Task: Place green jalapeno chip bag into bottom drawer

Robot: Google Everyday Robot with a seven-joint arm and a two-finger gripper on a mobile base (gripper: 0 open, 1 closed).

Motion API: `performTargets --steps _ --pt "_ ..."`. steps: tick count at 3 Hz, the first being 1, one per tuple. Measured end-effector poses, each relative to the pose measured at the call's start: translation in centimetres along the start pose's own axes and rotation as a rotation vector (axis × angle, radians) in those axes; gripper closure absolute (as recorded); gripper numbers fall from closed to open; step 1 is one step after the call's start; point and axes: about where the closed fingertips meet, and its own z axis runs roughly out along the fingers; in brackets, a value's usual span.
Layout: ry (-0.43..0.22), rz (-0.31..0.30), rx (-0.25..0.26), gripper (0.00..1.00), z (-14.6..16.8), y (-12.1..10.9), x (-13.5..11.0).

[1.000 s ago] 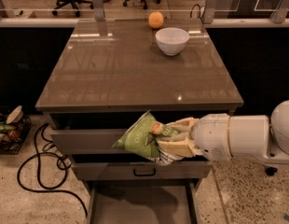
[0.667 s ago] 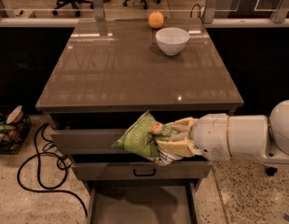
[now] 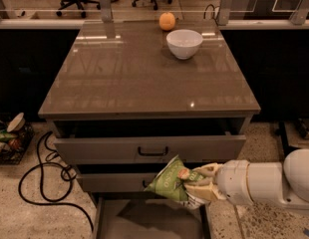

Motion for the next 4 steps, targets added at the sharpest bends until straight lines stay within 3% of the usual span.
performTargets --steps 1,2,3,4 --pt "0.067 0.036 -0.027 1.00 1.0 1.0 7.8" --pt "0.078 0.100 -0.090 1.00 2.8 2.1 15.4" --pt "0.079 0.101 -0.094 1.00 3.3 1.9 15.7" --pt "0.061 0.057 -0.086 1.00 5.7 -0.5 18.4"
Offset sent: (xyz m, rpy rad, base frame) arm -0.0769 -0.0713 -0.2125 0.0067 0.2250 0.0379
